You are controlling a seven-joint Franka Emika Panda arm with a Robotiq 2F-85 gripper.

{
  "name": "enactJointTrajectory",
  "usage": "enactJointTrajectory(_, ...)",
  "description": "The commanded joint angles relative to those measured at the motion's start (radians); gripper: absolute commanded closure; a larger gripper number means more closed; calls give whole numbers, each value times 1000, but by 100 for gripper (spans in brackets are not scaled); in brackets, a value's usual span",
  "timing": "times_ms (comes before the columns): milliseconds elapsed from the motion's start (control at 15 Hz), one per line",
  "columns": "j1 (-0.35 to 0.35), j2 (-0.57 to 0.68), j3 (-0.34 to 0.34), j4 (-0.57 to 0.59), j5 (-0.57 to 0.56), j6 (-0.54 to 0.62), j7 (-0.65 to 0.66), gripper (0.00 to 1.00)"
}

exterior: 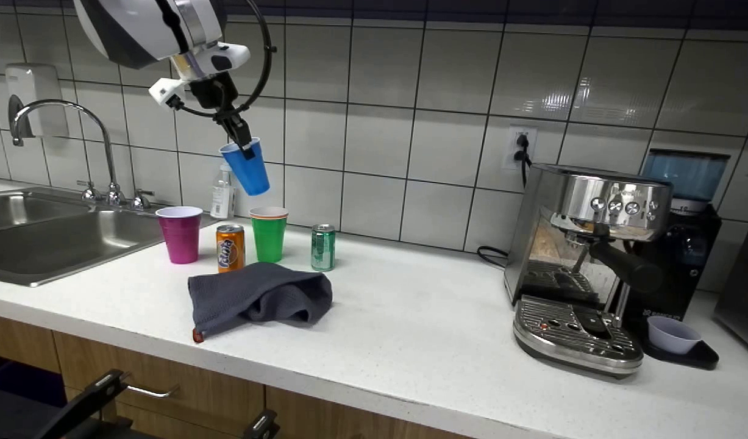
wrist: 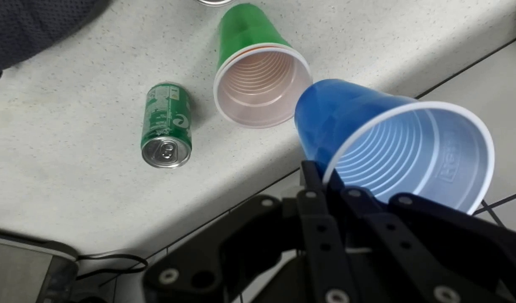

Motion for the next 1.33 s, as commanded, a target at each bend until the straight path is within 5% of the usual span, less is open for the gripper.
enactJointTrajectory(0, -43, -45, 31, -36, -24, -15, 51, 99)
enactJointTrajectory(1267, -99, -39, 39, -68, 32, -25, 39, 99)
